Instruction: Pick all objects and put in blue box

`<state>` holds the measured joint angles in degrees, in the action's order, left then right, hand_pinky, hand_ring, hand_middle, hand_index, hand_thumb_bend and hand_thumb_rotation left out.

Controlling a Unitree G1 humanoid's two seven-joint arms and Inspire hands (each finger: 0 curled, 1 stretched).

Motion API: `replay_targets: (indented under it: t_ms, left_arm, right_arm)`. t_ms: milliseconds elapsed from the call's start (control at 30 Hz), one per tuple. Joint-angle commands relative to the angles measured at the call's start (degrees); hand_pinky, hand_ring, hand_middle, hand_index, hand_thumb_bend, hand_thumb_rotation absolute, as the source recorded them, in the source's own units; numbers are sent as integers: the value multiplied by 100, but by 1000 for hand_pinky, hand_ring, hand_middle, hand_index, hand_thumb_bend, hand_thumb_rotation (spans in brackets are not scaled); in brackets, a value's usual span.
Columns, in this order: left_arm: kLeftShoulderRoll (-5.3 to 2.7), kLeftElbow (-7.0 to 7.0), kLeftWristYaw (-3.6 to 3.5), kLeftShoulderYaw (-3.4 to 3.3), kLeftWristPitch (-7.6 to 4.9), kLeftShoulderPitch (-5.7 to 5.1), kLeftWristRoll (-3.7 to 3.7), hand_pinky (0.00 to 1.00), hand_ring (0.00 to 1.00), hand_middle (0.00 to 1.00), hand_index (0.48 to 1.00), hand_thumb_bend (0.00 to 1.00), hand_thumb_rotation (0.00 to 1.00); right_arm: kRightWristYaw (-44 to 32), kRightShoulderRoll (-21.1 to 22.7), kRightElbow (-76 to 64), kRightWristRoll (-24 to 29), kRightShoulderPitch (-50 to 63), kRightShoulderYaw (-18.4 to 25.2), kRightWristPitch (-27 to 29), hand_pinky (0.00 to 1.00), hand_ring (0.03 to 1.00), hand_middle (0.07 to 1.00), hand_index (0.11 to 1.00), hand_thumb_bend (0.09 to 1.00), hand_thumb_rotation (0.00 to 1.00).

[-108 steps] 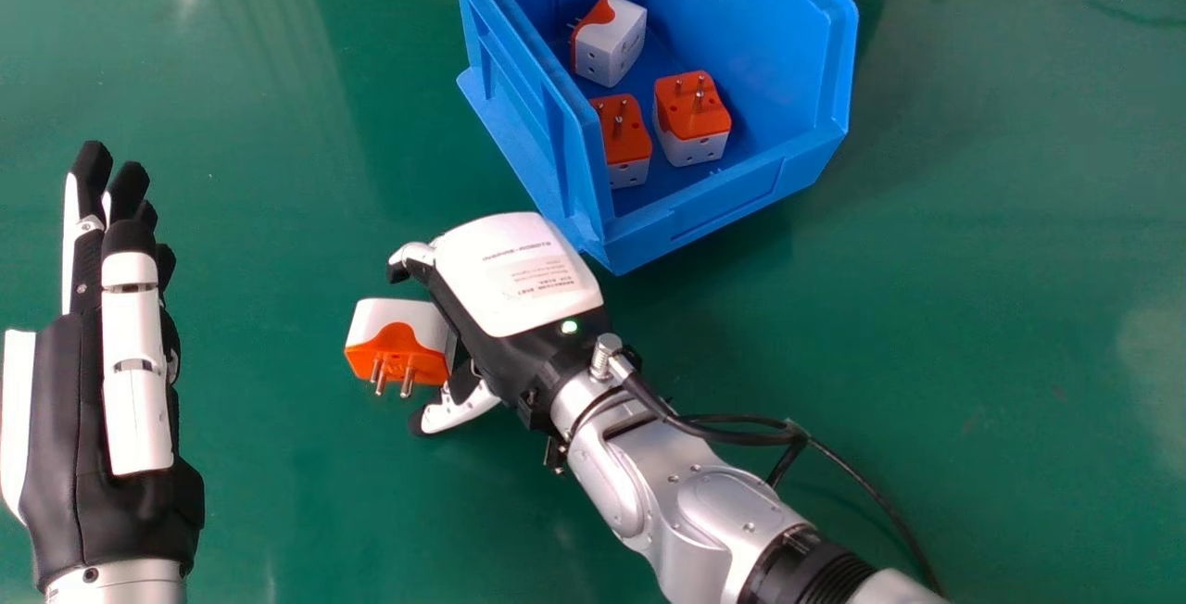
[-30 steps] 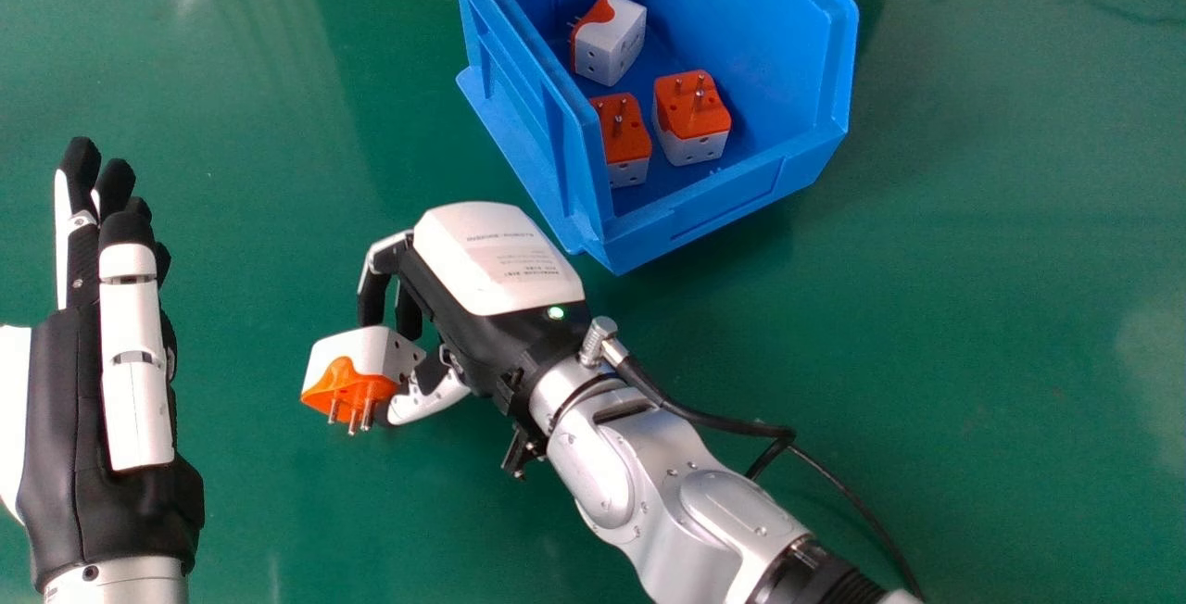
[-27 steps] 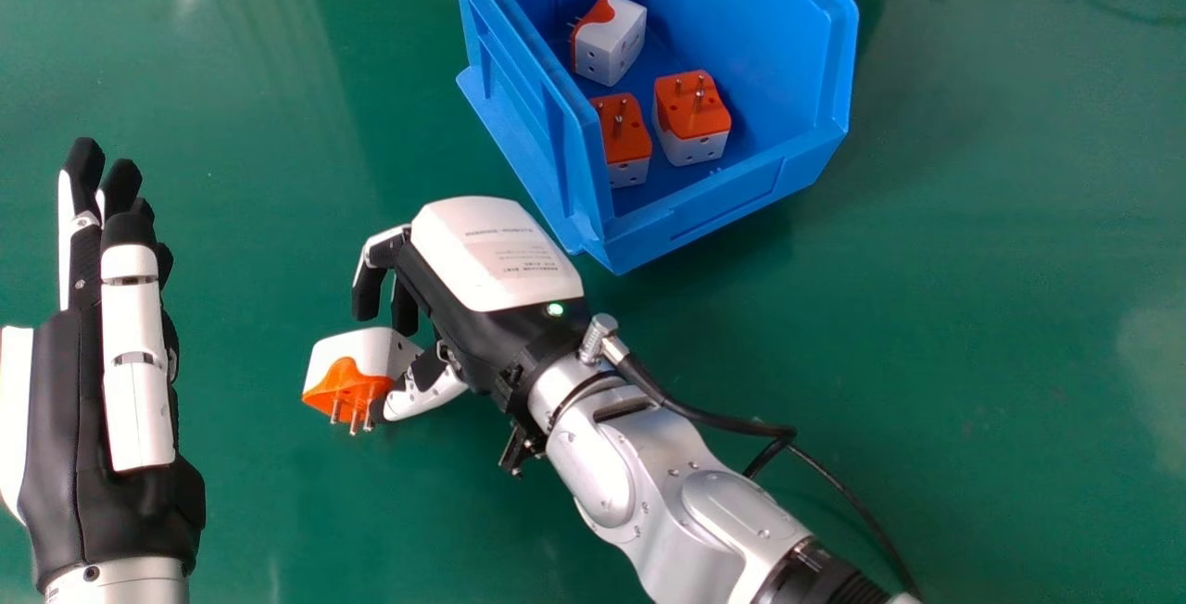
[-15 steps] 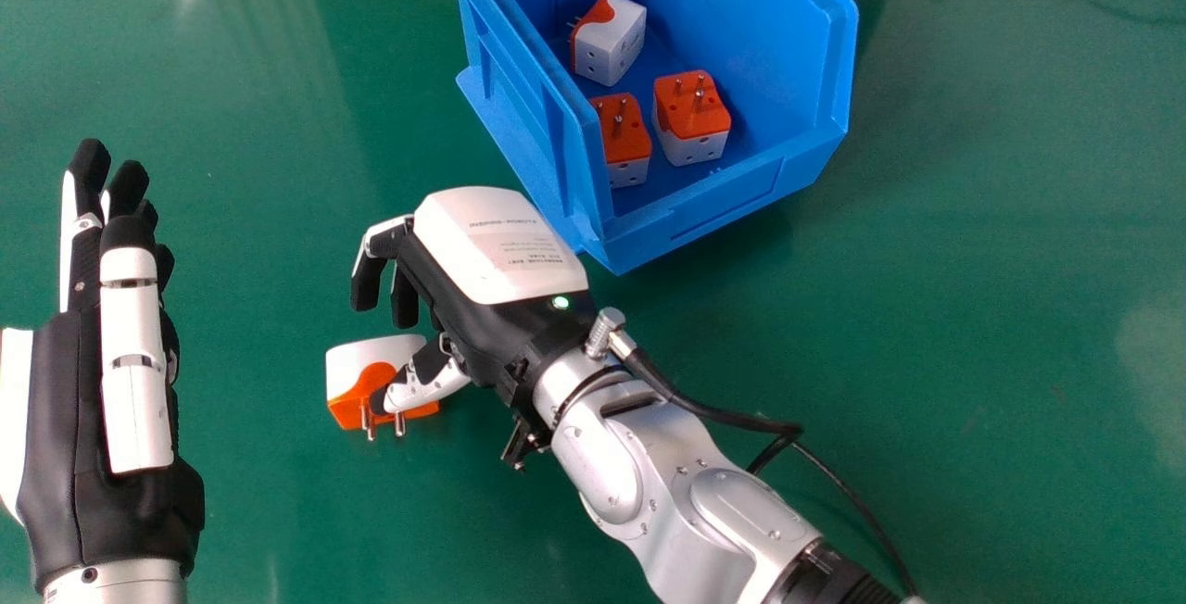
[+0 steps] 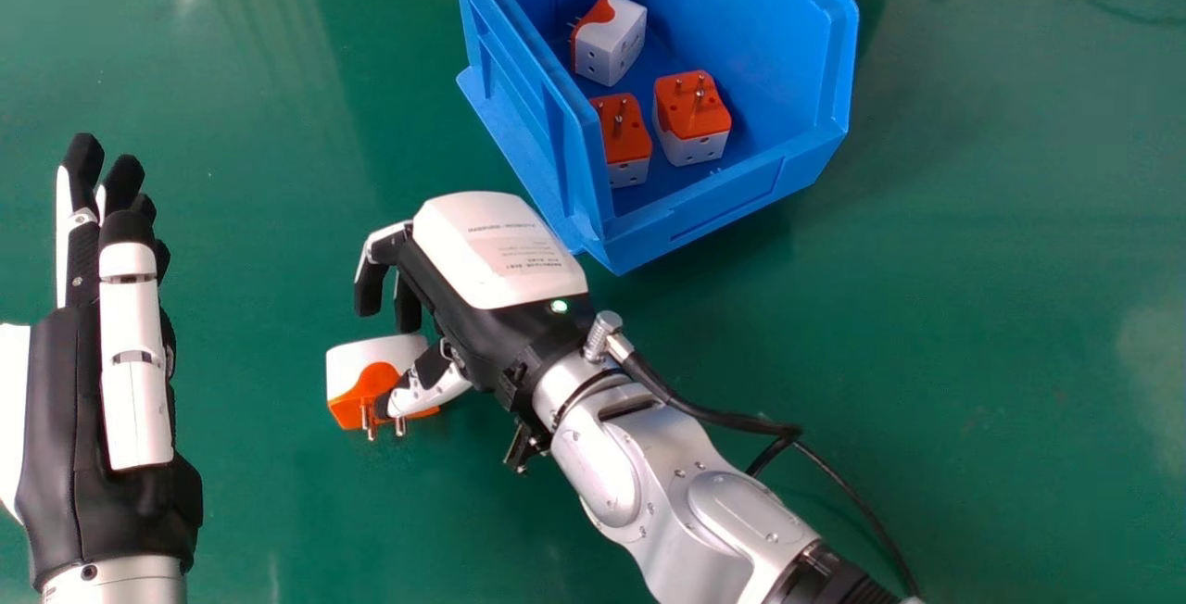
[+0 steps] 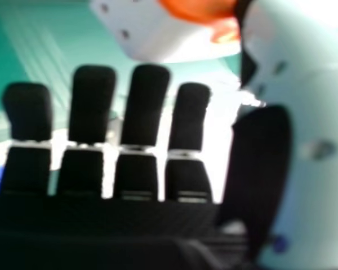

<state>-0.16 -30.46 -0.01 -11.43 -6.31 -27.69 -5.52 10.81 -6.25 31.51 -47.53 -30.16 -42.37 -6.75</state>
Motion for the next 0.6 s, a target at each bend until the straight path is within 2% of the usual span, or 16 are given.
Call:
replay_targets:
  t_ms: [0, 33, 167, 333, 400, 567]
  left_arm:
    - [-2, -144, 17, 13, -46, 17, 42, 1000, 995, 988, 993, 222, 1000]
    - [4, -149, 20, 14, -45, 26, 48, 1000, 994, 987, 993, 223, 1000]
    - [20, -152, 5, 8, -51, 47, 32, 1000, 994, 989, 994, 233, 1000]
    - [30, -131, -16, -14, -19, 48, -15, 1000, 999, 996, 999, 242, 1000]
    - [34, -116, -26, -24, -22, 49, -36, 1000, 999, 997, 999, 242, 1000]
    - [48, -96, -46, -33, -46, 46, -26, 1000, 1000, 999, 1000, 248, 1000]
  right_arm:
    - [127, -3, -23, -113, -148, -64, 107, 265, 351, 438, 515, 505, 61]
    - [148, -6, -6, -133, -153, -65, 117, 270, 352, 436, 509, 504, 82]
    - [72, -12, -44, -154, -165, -68, 58, 291, 357, 439, 507, 572, 313]
    - [51, 17, -52, -206, -196, -115, 47, 332, 393, 475, 535, 646, 469]
    - [29, 38, -72, -237, -200, -138, 52, 348, 413, 495, 551, 662, 493]
    - [-23, 52, -87, -348, -191, -176, 27, 495, 591, 655, 677, 743, 611]
